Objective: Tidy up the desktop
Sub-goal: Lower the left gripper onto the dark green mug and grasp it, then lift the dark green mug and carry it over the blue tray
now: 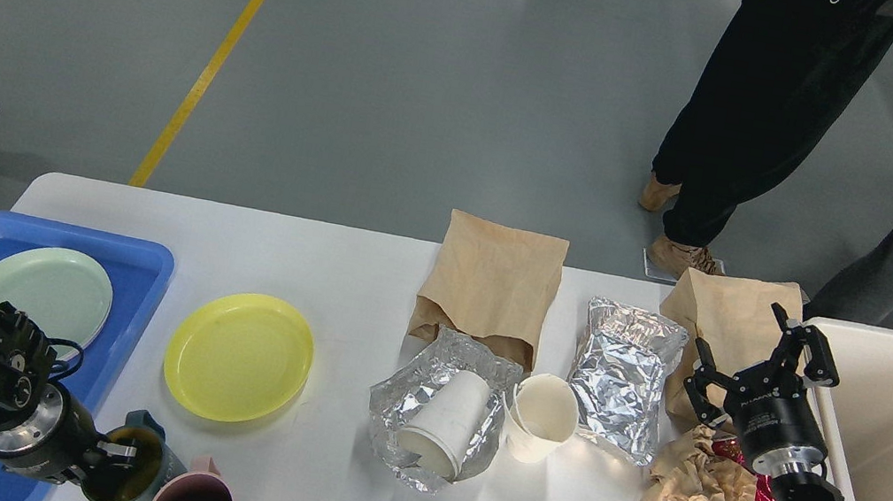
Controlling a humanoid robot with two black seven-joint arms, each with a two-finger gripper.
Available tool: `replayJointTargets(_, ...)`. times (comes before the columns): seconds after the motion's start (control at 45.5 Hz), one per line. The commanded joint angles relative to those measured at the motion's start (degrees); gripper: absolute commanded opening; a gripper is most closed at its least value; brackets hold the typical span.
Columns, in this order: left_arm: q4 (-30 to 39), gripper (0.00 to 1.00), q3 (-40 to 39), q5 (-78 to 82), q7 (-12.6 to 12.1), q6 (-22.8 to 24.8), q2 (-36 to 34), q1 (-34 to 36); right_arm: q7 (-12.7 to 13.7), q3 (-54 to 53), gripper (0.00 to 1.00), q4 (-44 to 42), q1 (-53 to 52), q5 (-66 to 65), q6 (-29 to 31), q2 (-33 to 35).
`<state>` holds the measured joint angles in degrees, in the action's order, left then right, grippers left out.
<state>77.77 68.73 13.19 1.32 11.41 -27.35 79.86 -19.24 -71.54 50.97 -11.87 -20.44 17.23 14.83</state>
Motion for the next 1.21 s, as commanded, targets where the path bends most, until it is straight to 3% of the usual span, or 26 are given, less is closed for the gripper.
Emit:
replayJointTargets(0.0, 0.01, 0.00, 0.17, -0.09, 0.08, 0.10, -0.16, 0.21, 0.00, 0.00, 1.00, 0.00, 0.00, -0.04, 0.00, -0.06)
replayJointTargets(0.132, 0.36, 0.00, 1.05, -0.18, 0.34, 2.20, -0.78, 1.96, 0.00, 0.00, 1.00, 0.00, 0.00, -0.04, 0.00, 0.03)
replayJointTargets(0.242, 0.63, 0.00, 2.54, -0.27, -0.09, 9.23, -1.66, 7.93, 0.00, 0.00, 1.00, 0.00, 0.00, -0.04, 0.00, -0.06)
replayJointTargets(0.396, 1.24, 0.00, 8.08, -0.53, 0.43, 20.83, -1.66, 21.81, 0.00, 0.00, 1.00, -0.08, 0.00, 0.05, 0.00, -0.06)
replayJointTargets(0.505, 3.08, 0.00, 11.59, -0.79, 0.70, 26.02, -1.66, 32.62, 0.00, 0.00, 1.00, 0.00, 0.00, -0.04, 0.00, 0.03)
replayJointTargets(0.725, 15.03, 0.00, 18.01, -0.97, 0.61, 28.32, 0.45, 55.82, 0.00, 0.00, 1.00, 0.00, 0.00, -0.04, 0.00, 0.03)
replayJointTargets(0.835, 18.46, 0.00, 19.33, -1.76, 0.96, 29.54, 1.15, 62.87, 0.00, 0.00, 1.00, 0.00, 0.00, -0.04, 0.00, 0.03)
replayJointTargets(1.055, 16.36, 0.00, 21.88, -3.26, 1.66, 32.01, 0.46, 63.41, 0.00, 0.00, 1.00, 0.00, 0.00, 0.05, 0.00, 0.03)
replayJointTargets(1.187, 6.89, 0.00, 23.46, -2.29, 2.28, 32.45, -4.11, 52.97, 0.00, 0.00, 1.00, 0.00, 0.00, 0.05, 0.00, 0.03)
